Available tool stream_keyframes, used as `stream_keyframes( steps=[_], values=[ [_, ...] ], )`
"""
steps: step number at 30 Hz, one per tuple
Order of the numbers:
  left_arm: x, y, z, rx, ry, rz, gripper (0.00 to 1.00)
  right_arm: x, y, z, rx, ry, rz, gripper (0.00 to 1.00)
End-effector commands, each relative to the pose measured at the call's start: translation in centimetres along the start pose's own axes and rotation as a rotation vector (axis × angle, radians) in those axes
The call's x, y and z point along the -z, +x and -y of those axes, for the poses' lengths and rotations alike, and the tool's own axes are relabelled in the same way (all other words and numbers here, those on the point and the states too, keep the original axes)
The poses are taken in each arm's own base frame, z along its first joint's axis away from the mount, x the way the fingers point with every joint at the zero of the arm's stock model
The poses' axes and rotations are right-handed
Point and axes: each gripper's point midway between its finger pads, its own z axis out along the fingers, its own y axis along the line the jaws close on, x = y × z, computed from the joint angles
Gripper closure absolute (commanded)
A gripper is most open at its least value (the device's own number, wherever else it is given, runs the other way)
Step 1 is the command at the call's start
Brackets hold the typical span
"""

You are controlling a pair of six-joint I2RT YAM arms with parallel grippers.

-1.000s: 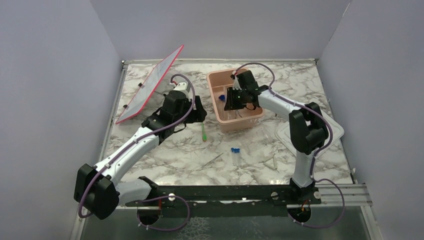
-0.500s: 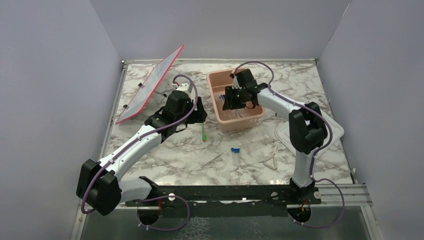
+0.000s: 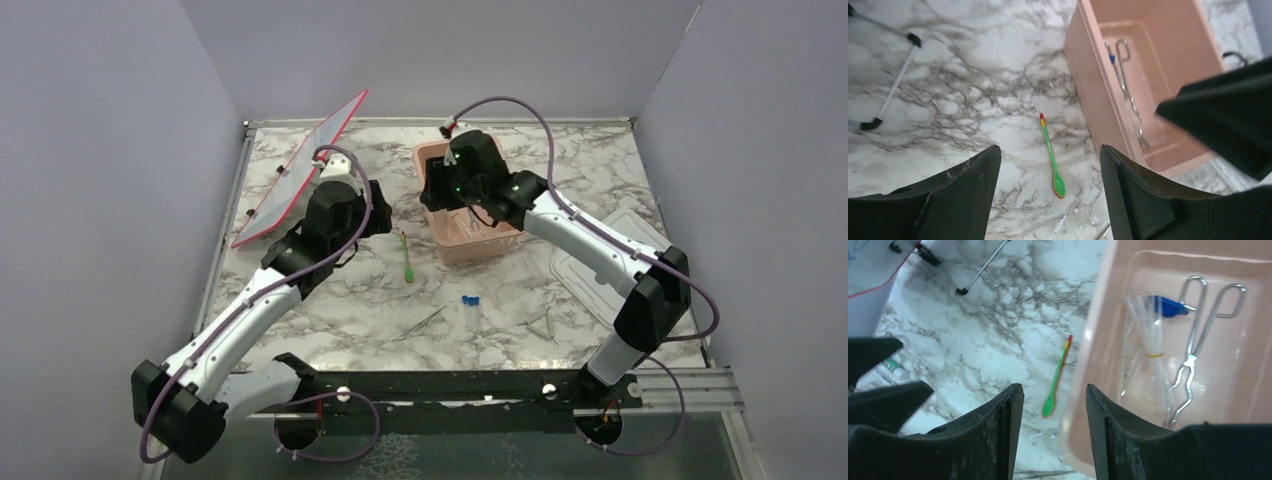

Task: Organize the chemistry lab equipment

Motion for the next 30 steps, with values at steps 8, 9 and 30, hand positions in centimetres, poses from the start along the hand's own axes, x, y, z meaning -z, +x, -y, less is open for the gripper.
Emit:
stream_keyframes(
  steps=[8,9,30],
  values=[
    [9.4,-10.5,-3.5,0.104,-0.133,0.445,0.25,-4.1,9.1,-6.7,0.172,0.131,-0.175,0.49],
    [9.8,-10.7,-3.7,0.113,-0.131,0.461,0.25,-4.7,9.8,-6.6,0.177,0.151,-0.190,0.49],
    [10.1,-9.9,-4.4,0.093,-0.137,0.470,0.25,-12.5,17.9,-2.9,0.209,0.357,-0.411,0.61]
  ],
)
